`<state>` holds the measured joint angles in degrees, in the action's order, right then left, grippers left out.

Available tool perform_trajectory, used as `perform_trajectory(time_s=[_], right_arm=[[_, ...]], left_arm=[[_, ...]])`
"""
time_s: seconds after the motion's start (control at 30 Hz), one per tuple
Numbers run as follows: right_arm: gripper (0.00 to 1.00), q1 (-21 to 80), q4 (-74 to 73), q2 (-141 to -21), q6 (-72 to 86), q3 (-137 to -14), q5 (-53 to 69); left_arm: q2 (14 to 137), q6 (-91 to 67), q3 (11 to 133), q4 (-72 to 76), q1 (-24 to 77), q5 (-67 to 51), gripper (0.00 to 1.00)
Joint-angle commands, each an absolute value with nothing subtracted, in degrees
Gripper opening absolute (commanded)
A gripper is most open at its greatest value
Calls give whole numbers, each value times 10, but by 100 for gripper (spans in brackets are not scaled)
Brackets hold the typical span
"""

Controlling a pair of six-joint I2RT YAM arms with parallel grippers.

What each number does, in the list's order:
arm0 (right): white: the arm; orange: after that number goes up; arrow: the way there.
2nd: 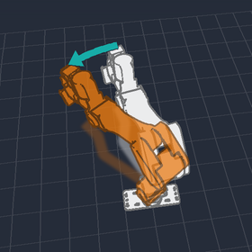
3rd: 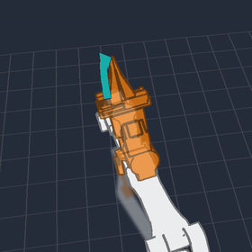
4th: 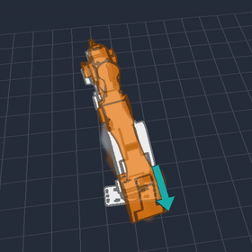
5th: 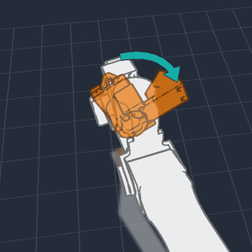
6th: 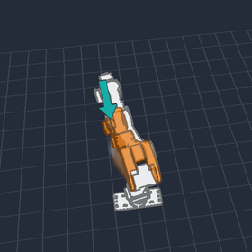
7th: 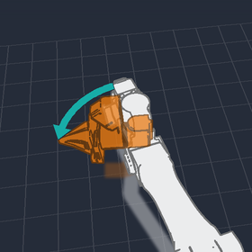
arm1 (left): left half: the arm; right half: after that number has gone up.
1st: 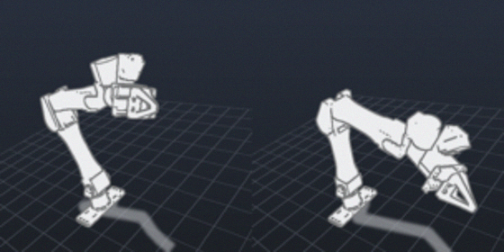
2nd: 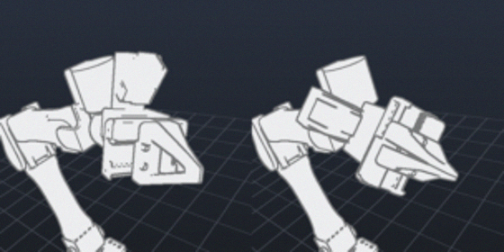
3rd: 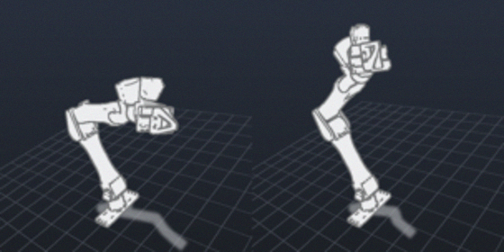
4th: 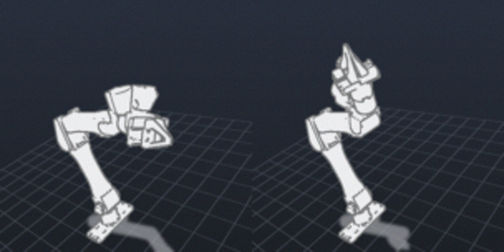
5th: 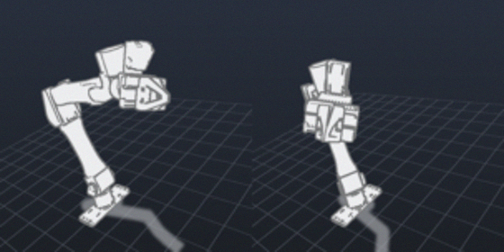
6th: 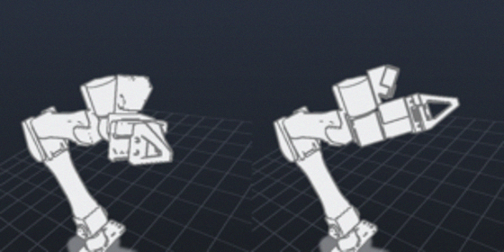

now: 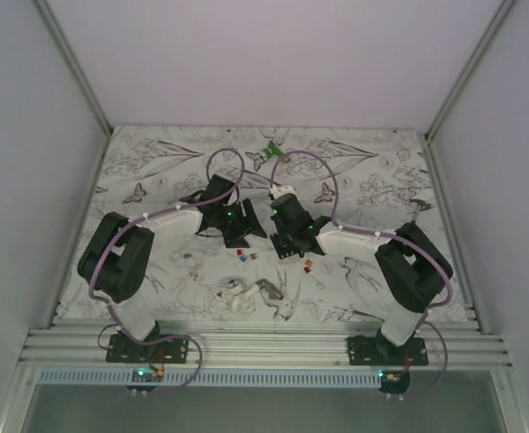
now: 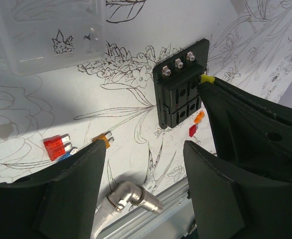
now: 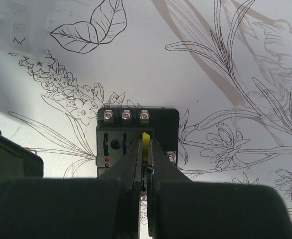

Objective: Snap on the fuse box
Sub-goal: Install the fuse at the fuse box base.

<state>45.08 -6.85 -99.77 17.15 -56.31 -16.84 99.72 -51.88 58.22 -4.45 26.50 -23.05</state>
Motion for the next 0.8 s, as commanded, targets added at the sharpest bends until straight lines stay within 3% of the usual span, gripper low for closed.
perform_trajectory(time_s=[0.0, 0.77], right_arm=[[4, 448, -191, -1030, 162, -526, -125], [28, 449, -210, -980, 130, -623, -102]], left_arm=[[992, -522, 572, -47, 261, -231, 66], [991, -519, 574, -47, 263, -236, 67]])
